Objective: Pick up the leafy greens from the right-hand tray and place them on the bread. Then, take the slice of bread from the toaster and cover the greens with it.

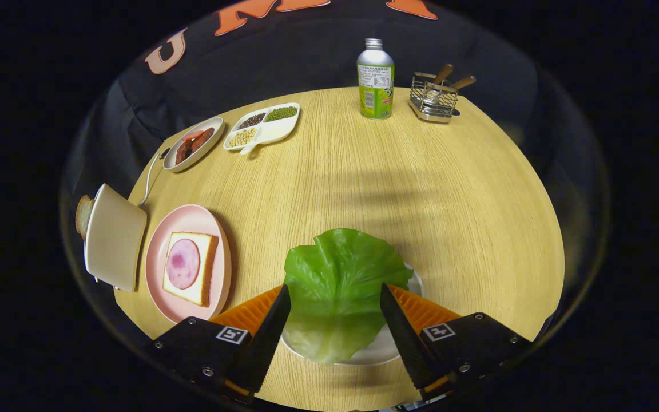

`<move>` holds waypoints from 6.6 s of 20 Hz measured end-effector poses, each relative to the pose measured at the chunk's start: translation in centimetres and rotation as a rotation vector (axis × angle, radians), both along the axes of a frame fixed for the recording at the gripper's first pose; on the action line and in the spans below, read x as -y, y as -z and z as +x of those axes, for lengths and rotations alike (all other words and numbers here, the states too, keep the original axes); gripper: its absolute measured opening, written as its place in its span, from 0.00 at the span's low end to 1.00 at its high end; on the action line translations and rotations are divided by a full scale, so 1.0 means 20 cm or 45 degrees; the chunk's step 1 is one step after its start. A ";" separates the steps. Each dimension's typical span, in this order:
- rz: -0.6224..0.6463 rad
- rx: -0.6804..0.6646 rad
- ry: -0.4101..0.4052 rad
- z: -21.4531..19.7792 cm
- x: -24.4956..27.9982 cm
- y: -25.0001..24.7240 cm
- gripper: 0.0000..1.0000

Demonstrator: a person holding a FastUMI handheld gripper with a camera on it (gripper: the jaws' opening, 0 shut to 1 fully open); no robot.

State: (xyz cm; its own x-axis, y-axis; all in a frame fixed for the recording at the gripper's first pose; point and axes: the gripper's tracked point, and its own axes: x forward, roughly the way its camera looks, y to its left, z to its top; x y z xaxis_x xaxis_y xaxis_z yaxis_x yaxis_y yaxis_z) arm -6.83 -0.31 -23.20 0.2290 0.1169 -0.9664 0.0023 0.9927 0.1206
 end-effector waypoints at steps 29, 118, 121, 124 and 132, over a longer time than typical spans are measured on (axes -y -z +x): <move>0.046 0.021 0.129 0.01 0.00 0.05 0.05; 0.488 0.253 -0.469 0.22 -1.78 -0.97 0.88; 0.517 0.247 -0.472 0.24 -1.90 -1.00 0.93; 0.517 0.214 -0.501 0.23 -1.99 -1.00 0.97; 0.485 0.141 -0.525 0.28 -2.24 -0.99 0.95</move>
